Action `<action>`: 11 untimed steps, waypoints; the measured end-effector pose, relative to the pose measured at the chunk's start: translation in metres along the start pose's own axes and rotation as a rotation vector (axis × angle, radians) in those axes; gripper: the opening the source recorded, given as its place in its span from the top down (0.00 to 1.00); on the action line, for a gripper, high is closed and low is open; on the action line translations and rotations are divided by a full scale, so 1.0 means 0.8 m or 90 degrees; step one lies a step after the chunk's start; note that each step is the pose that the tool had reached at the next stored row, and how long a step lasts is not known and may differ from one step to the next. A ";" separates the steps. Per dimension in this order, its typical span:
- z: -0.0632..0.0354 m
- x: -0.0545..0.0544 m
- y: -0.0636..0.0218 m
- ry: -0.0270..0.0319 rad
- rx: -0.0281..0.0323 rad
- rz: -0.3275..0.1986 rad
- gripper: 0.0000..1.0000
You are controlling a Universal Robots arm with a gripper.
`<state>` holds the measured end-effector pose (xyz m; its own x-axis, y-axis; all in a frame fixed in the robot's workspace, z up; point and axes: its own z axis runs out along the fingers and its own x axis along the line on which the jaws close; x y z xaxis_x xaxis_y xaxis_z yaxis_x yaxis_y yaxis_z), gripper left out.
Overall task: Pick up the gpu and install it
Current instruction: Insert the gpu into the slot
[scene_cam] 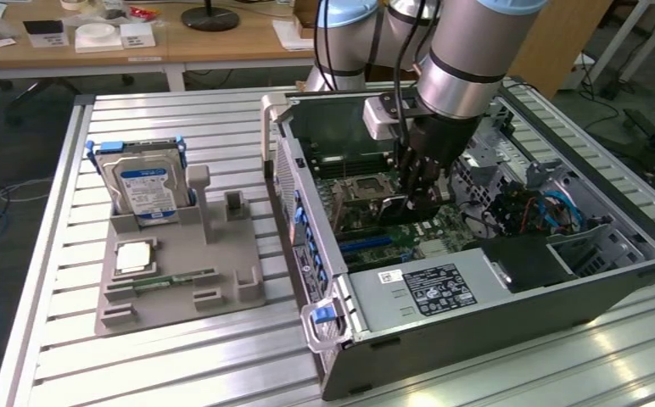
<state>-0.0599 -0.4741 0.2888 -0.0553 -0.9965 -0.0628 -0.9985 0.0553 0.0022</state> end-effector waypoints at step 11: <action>0.002 -0.001 0.004 0.0002 0.0000 0.000 0.73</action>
<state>-0.0633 -0.4730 0.2871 -0.0553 -0.9965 -0.0625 -0.9985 0.0552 0.0021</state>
